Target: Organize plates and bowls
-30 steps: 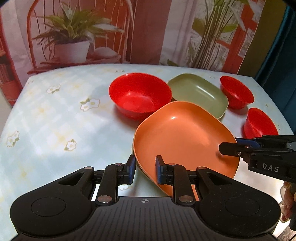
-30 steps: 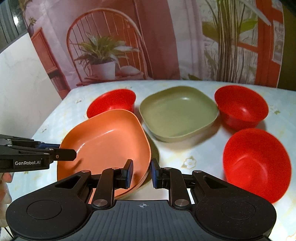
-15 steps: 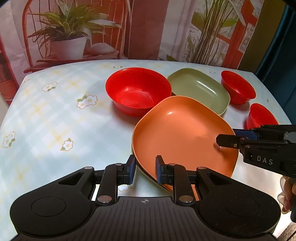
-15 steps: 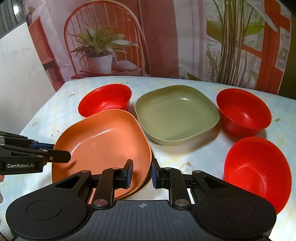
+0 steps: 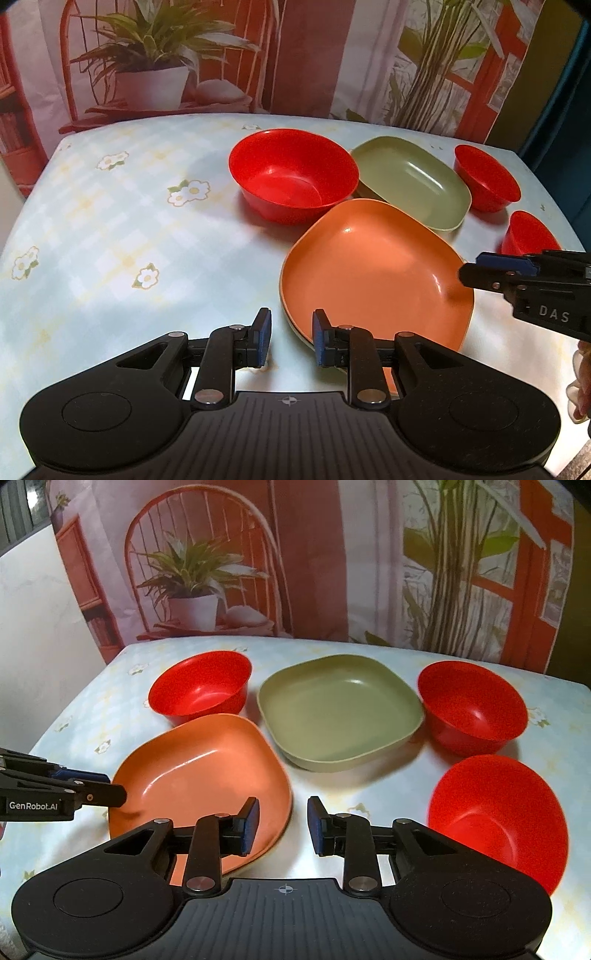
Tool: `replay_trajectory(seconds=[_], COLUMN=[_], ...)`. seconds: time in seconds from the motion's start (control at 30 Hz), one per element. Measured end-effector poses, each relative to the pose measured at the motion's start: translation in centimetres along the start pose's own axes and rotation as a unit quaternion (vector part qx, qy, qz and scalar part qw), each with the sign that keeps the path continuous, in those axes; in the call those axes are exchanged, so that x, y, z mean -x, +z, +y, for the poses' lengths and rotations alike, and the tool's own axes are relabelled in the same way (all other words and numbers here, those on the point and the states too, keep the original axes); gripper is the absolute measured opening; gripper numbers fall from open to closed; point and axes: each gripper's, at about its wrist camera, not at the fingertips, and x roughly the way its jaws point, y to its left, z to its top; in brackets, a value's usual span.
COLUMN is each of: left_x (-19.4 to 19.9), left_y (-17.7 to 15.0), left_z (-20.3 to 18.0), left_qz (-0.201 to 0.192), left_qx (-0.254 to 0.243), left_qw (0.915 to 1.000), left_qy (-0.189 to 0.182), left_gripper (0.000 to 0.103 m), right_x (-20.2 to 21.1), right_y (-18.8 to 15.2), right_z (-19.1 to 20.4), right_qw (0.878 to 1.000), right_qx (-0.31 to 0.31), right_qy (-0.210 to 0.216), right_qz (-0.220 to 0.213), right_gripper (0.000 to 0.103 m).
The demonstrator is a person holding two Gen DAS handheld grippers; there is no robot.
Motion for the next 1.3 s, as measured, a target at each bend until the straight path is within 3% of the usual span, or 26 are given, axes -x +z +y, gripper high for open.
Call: replay_trajectory(seconds=[0.43,0.6,0.8,1.0,1.3], left_x=[0.7,0.4,-1.7,-6.1,-11.0], left_y=[4.2,7.5,12.7,15.9,15.7], left_z=[-1.5,-2.6,-5.2,-6.6,-6.5], left_qz=[-0.037,-0.064,-0.099,-0.07,-0.027], left_qx=[-0.009,-0.022,-0.076,-0.09,-0.108], left_qw=[0.9992,0.9974,0.9918,0.9916,0.9919], left_qy=[-0.016,-0.024,-0.029,-0.06,-0.061], left_gripper=[0.025,0.025,0.025,0.025,0.025], right_x=[-0.2,-0.8,-1.8,-2.6,-4.2], right_y=[0.6,1.2,2.1,2.6,2.3], right_z=[-3.0,-4.0,-5.2,-6.0,-6.0], right_qw=[0.999,0.998,0.994,0.99,0.99], right_qx=[-0.031,-0.047,-0.083,-0.114,-0.12], right_qy=[-0.025,-0.036,-0.053,-0.059,-0.056], right_qz=[-0.019,-0.032,-0.049,-0.054,-0.039], right_gripper=[0.025,0.025,0.026,0.026,0.03])
